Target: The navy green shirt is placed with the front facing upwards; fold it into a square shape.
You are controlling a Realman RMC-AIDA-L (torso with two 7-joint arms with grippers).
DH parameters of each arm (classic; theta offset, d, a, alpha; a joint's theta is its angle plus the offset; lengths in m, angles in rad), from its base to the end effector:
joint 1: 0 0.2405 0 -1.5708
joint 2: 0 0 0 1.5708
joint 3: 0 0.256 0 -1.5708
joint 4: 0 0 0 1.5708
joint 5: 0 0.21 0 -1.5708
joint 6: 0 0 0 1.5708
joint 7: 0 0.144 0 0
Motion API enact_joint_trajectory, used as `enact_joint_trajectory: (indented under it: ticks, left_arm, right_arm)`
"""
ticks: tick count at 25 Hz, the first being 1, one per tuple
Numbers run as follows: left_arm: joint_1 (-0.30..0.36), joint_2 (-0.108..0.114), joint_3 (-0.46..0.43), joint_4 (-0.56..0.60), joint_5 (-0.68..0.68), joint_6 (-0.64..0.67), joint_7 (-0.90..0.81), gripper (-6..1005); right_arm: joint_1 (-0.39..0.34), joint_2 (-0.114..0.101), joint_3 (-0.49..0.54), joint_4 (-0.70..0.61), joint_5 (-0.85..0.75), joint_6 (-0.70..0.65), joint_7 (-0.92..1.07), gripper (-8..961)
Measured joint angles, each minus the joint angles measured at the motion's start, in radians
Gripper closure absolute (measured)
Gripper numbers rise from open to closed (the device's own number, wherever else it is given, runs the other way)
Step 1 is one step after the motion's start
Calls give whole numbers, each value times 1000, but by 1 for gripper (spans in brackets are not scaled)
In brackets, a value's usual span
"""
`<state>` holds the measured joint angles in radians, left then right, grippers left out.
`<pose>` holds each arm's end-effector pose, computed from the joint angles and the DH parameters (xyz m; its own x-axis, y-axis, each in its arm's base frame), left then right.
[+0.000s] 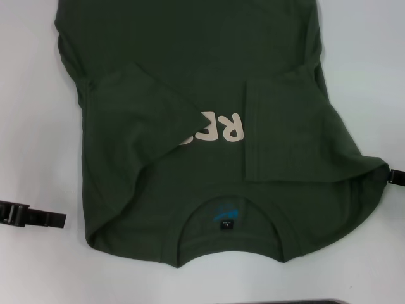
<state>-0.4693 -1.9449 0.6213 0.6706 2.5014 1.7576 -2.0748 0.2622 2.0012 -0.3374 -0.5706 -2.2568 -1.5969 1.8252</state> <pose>-0.3432 0.2674 0.0418 0.3443 0.9376 0.0478 0.9379 -0.3458 0.0279 0.3884 0.2249 0.0369 0.1763 -0.8180 -0.5475 -0.9691 -0.2417 0.0491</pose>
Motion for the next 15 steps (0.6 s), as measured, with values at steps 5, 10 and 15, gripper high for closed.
enact_joint_trajectory:
  ticks: [5,10,15]
  left_arm:
    - [0,0,-3,4,11,-1,-46,875]
    - [-1,-2,-3,5,10,0,-88,867]
    - [-2,-7,-5,5,9,4,-125,859]
  right_arm:
    - [4,-6,0,0,1,1,1,951]
    - [12,-9,0,0,2,5,4,952]
    - [20,-12,0,-1,3,6,8,952]
